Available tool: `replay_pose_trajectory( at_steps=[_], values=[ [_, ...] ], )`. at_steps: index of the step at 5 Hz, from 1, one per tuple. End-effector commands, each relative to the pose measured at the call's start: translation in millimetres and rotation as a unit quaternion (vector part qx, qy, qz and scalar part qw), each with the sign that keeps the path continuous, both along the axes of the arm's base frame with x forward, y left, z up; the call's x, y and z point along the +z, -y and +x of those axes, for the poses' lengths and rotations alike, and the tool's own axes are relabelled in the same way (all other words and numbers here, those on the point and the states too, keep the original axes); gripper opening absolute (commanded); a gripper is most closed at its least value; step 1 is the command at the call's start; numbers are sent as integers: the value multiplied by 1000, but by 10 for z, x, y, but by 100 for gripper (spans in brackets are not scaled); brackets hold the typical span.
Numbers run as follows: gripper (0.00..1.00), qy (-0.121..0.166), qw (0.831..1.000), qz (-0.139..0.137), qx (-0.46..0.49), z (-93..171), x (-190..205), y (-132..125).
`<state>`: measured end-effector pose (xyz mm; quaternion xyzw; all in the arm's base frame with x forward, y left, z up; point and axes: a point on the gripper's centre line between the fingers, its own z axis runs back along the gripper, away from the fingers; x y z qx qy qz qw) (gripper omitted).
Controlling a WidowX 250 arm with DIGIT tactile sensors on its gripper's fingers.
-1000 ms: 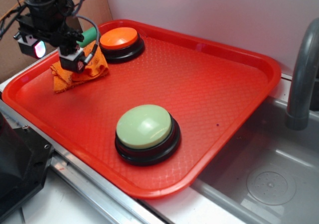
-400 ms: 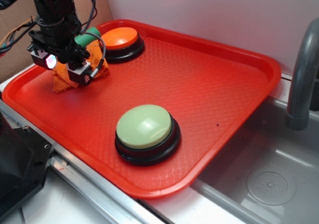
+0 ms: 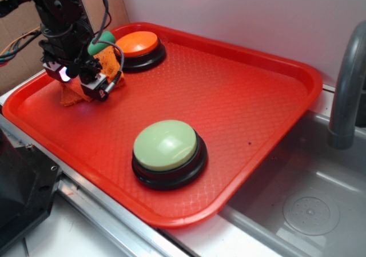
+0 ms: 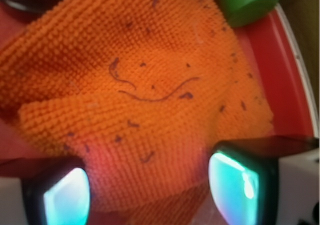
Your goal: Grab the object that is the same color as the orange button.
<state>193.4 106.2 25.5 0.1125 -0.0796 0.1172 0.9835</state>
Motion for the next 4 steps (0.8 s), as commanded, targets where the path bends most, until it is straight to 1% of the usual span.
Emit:
replay_pose_trajectory(
  at_steps=[1,3,4],
  values=[
    [0,66,996,-53,-38,-31,-58,-149],
    [0,60,996,-59,-36,-30,-138,-165],
    [0,48,997,-56,-30,-38,-144,-149]
  ],
)
